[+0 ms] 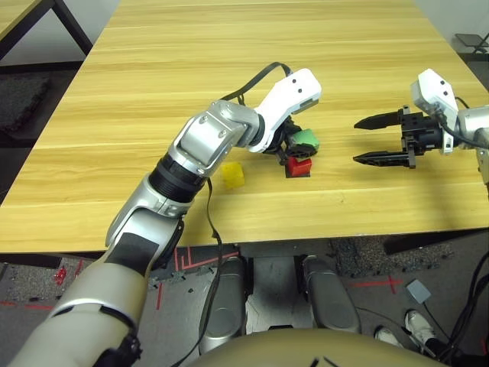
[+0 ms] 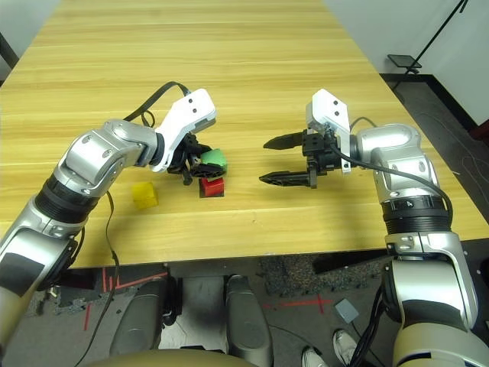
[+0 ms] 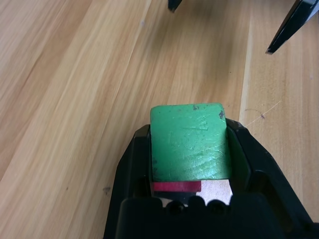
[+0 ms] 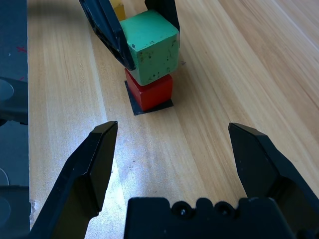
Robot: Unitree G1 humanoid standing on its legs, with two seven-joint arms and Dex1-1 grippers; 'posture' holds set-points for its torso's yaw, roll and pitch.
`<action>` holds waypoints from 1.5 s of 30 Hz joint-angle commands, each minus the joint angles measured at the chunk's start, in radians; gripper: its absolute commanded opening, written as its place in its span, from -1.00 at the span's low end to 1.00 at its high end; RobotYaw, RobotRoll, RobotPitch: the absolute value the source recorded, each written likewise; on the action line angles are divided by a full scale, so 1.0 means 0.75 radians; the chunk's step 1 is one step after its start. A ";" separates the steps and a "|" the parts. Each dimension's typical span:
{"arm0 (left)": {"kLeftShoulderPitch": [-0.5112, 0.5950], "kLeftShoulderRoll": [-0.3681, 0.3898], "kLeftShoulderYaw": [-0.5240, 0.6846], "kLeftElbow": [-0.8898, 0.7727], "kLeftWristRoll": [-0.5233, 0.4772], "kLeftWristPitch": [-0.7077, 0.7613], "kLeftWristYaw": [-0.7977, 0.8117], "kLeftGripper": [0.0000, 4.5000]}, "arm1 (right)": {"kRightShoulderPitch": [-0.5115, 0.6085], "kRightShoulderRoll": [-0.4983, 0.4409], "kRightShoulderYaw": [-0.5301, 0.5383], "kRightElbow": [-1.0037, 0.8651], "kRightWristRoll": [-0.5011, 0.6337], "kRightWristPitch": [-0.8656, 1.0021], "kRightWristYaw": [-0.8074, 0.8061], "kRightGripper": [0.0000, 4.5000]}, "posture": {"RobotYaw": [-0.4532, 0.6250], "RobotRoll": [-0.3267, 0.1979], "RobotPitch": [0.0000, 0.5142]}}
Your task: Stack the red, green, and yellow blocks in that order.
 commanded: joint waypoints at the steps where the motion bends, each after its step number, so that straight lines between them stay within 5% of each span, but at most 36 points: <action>1: 0.010 0.000 -0.031 0.007 0.018 -0.020 -0.017 -0.07 | 0.011 -0.020 -0.010 -0.029 0.017 0.012 0.004 1.00 | 0.03 0.39 -0.30; 22: 0.069 0.021 -0.075 0.073 0.099 -0.136 -0.085 -0.07 | 0.021 -0.022 -0.019 -0.052 0.021 0.035 -0.012 1.00 | 0.01 0.37 -0.30; 25: 0.079 0.045 -0.077 0.069 0.126 -0.184 -0.097 0.38 | 0.015 -0.020 -0.021 -0.045 0.022 0.032 -0.016 1.00 | 0.03 0.37 -0.33; 29: 0.078 0.166 -0.001 -0.083 0.087 -0.119 -0.152 0.99 | -0.009 -0.017 -0.025 -0.020 0.019 0.019 -0.018 1.00 | 0.05 0.36 -0.36; 38: 0.383 0.754 0.138 -0.487 -0.014 0.001 -0.329 0.99 | -0.070 0.001 -0.015 0.075 0.002 -0.031 0.000 1.00 | 0.15 0.32 -0.44; 45: 0.525 0.772 0.174 -0.428 0.004 -0.054 -0.257 0.99 | -0.131 0.029 0.009 0.136 -0.011 -0.054 0.020 1.00 | 0.18 0.27 -0.46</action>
